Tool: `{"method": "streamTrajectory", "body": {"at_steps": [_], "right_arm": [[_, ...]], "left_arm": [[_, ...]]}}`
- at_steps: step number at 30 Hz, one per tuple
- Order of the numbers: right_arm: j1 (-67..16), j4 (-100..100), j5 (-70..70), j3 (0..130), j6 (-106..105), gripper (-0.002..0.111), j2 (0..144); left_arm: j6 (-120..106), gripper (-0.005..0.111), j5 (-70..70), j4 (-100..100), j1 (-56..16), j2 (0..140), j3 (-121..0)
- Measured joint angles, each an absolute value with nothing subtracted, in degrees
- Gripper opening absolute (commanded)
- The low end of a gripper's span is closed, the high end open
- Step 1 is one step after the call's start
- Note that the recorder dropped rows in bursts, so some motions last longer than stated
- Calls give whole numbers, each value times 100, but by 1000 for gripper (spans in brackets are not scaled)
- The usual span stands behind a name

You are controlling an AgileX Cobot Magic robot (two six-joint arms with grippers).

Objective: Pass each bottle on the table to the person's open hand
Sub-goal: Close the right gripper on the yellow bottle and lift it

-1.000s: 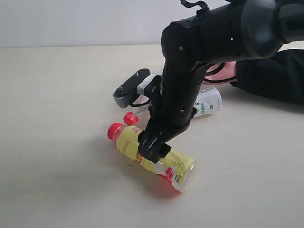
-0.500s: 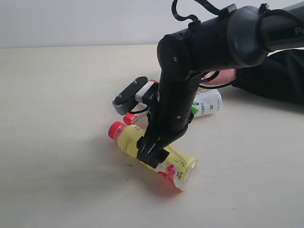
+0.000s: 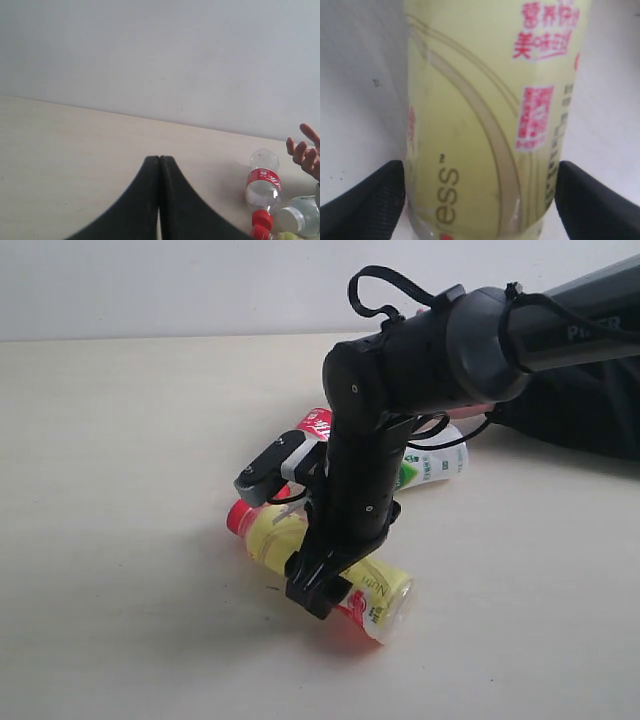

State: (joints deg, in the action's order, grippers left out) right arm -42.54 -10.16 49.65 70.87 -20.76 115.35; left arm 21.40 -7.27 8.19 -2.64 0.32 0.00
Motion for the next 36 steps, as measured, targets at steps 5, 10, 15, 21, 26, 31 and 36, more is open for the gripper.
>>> {"method": "streamTrajectory", "body": {"at_steps": [5,10,15,21,26,31,36], "right_arm": [[-4254,-1030,4965,7087,-2076,77,11548],[-4254,-1044,4955,7087,-2076,75,11596],[-4254,-1048,4956,7087,-2076,64,11608],[-4254,-1057,5144,7096,-2076,30,11608],[-4254,-1057,5405,7096,-2018,0,11608],[-4254,-1121,5581,7096,-1843,0,11124],[-4254,-1146,5683,7096,-1739,0,10259]], "left_arm": [[2140,0,-727,819,-264,32,0],[2140,0,-727,819,-264,32,0],[2140,0,-727,819,-264,32,0],[2140,0,-727,819,-264,32,0],[2140,0,-727,819,-264,32,0],[2140,0,-727,819,-264,32,0],[2140,0,-727,819,-264,32,0]]}}
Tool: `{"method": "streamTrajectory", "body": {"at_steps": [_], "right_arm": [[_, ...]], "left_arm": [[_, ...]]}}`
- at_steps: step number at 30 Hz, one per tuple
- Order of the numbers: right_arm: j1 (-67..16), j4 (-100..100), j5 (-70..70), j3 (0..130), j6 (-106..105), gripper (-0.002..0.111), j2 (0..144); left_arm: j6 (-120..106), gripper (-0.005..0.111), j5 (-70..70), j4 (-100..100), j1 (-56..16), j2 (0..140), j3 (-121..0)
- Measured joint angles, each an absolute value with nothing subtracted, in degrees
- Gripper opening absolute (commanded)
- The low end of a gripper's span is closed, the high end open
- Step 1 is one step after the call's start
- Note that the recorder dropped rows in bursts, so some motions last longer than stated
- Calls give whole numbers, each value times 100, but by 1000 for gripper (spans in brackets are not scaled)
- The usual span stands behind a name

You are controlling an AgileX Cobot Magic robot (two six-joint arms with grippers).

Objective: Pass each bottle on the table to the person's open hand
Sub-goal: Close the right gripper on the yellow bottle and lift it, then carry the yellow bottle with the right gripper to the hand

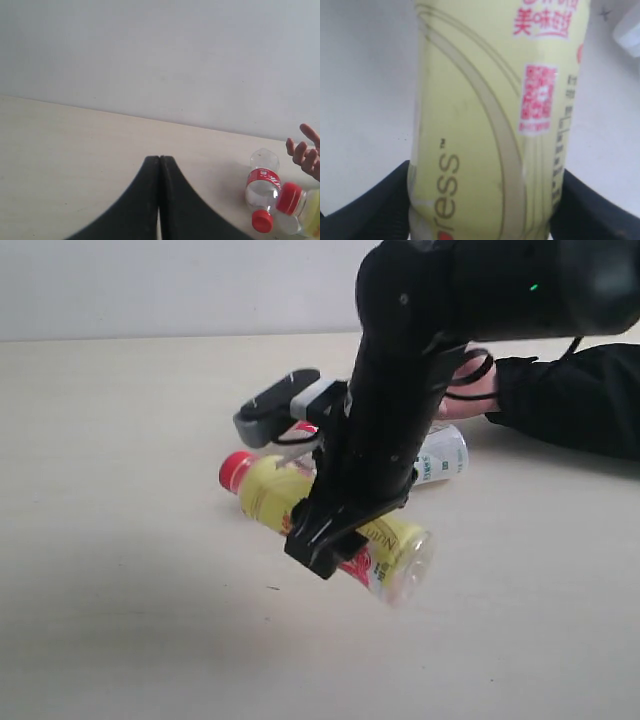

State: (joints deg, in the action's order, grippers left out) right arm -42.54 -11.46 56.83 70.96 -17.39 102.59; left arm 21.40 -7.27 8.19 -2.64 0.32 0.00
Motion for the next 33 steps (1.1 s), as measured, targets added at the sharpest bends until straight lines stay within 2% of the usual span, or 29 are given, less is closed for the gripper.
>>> {"method": "streamTrajectory", "body": {"at_steps": [7,14,33], "right_arm": [[-4221,-897,5684,7096,-1412,0,8794],[-3710,-630,5676,7096,-1078,0,7982],[-1853,-559,5429,6756,-1219,0,8303]], "left_arm": [[2140,0,-727,819,-264,32,0],[2140,0,-727,819,-264,32,0],[2140,0,-727,819,-264,32,0]]}}
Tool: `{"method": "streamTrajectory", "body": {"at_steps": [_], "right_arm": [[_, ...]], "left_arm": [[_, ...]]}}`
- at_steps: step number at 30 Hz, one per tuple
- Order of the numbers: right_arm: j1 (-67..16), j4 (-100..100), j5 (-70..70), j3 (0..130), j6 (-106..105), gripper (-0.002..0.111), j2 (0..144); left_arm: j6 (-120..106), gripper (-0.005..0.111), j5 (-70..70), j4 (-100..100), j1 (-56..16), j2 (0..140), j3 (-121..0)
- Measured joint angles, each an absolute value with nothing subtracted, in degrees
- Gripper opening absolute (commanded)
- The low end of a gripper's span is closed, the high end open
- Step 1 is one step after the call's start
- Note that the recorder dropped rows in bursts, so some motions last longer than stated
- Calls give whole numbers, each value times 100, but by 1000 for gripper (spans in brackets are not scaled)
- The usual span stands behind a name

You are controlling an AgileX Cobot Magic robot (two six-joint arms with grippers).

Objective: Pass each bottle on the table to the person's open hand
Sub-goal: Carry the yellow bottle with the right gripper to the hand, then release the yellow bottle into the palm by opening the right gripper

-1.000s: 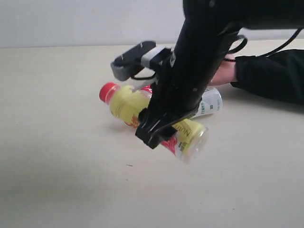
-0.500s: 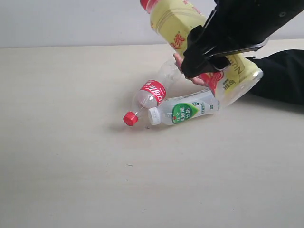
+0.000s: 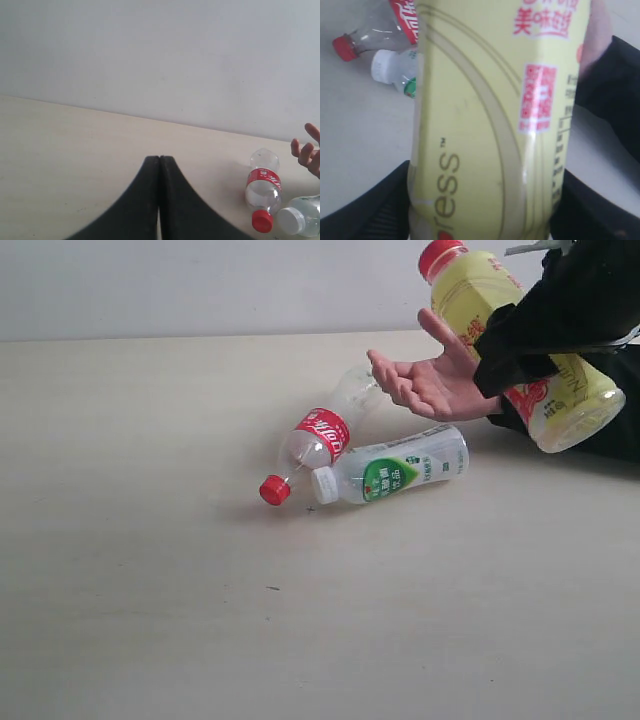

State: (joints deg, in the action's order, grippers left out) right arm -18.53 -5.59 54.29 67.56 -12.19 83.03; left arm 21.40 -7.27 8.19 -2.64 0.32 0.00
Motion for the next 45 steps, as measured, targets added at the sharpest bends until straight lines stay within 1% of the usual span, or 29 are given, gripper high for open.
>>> {"method": "streamTrajectory", "body": {"at_steps": [4,9,21,24,31,40,42,45], "right_arm": [[-1643,-516,5440,6969,-1230,0,8789],[-1617,-503,5440,7335,-1230,0,9404],[-1617,-398,5734,9201,-985,0,11048],[-1617,-319,5768,9487,-815,0,11324],[-1617,-307,5787,9620,-753,0,11693],[-1617,-307,5765,9641,-731,0,11801],[-1617,-307,5731,9645,-731,2,11801],[-1617,-307,5681,9645,-708,14,11801]], "left_arm": [[2140,0,-727,819,-264,32,0],[2140,0,-727,819,-264,32,0],[2140,0,-727,819,-264,32,0],[2140,0,-727,819,-264,32,0],[2140,0,-727,819,-264,32,0],[2140,0,-727,819,-264,32,0],[2140,0,-727,819,-264,32,0],[2140,0,-727,819,-264,32,0]]}}
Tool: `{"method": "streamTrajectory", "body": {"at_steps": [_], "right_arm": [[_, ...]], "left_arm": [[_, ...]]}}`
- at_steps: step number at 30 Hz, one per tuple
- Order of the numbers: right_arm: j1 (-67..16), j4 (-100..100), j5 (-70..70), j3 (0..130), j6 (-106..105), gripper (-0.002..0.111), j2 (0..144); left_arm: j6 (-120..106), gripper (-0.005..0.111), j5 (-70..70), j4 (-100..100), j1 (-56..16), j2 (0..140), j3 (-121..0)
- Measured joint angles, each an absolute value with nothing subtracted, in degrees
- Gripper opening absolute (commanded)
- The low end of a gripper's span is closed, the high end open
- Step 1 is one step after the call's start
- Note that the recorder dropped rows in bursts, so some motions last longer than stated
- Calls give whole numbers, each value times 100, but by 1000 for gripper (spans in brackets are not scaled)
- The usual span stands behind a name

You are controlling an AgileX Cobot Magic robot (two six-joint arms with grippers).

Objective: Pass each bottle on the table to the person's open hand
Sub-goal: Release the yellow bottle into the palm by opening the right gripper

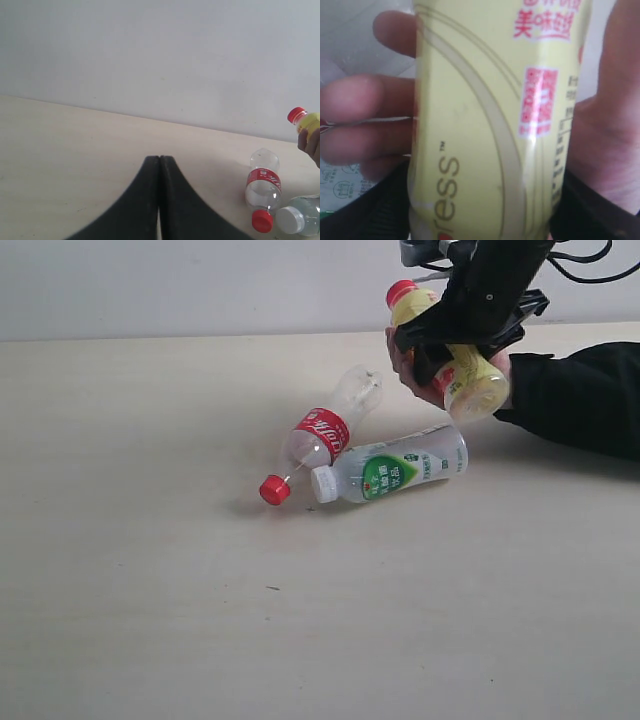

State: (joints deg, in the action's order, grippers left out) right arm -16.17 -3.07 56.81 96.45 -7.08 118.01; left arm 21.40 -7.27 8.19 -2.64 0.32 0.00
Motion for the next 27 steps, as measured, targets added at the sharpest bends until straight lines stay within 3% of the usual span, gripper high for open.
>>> {"method": "streamTrajectory", "body": {"at_steps": [8,11,27], "right_arm": [[-1617,-307,5618,9645,-621,60,11801],[-1617,-307,5610,9645,-621,71,11801],[-1617,-307,5531,9645,-576,73,11656]], "left_arm": [[2140,0,-727,819,-264,32,0],[2140,0,-727,819,-264,32,0],[2140,0,-727,819,-264,32,0]]}}
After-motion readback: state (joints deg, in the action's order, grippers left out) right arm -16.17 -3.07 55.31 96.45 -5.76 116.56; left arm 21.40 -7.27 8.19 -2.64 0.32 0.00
